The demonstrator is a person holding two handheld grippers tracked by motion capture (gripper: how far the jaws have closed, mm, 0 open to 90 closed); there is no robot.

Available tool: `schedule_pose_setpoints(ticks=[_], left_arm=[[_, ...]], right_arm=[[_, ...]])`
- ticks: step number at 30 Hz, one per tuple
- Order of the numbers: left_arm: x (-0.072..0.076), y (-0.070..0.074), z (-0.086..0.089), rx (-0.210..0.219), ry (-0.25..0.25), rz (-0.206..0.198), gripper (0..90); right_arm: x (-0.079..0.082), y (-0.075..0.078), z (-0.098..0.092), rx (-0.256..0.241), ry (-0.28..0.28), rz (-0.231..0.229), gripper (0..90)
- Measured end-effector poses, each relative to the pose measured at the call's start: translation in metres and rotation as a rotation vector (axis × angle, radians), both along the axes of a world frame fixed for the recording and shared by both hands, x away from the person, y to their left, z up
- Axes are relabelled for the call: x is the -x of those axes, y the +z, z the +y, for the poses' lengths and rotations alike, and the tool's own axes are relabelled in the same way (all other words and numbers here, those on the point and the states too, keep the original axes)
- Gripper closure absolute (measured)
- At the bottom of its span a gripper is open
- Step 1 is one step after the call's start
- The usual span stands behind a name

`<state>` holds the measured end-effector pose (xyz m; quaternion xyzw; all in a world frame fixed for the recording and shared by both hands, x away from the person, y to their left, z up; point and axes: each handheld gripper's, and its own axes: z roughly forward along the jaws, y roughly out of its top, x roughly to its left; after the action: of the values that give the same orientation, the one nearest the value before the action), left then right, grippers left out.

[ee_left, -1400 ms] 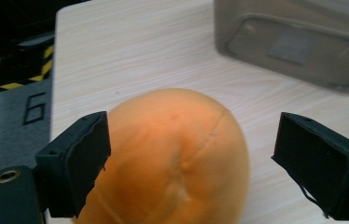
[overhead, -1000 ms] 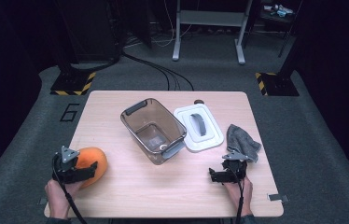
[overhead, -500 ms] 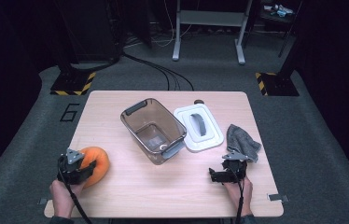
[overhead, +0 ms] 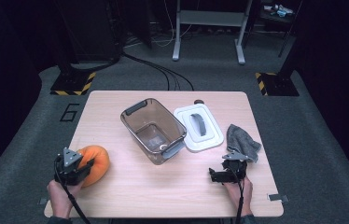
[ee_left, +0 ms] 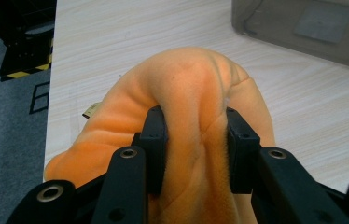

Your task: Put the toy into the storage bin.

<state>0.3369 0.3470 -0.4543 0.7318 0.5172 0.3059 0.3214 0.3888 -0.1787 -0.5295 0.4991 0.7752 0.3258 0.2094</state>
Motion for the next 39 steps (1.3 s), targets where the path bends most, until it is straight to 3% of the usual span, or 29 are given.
schedule_pose_setpoints(ticks=[5,6,7,17,39], left_arm=[[-0.001,0.009,-0.002,-0.006,-0.015,-0.011,66.2],[-0.002,0.01,-0.004,-0.006,-0.012,-0.031,66.2],[-0.002,0.013,-0.004,-0.011,-0.019,-0.02,66.1],[-0.009,0.033,-0.009,-0.024,-0.041,-0.051,66.0],[-0.035,0.068,-0.014,-0.043,-0.067,-0.08,65.9]], right_arm=[[0.0,0.0,0.0,0.0,0.0,0.0,0.2],[0.0,0.0,0.0,0.0,-0.001,0.0,0.2],[0.0,0.0,0.0,0.0,0.0,0.0,0.2],[0.0,0.0,0.0,0.0,0.0,-0.001,0.2],[0.0,0.0,0.0,-0.002,0.0,-0.003,0.2]])
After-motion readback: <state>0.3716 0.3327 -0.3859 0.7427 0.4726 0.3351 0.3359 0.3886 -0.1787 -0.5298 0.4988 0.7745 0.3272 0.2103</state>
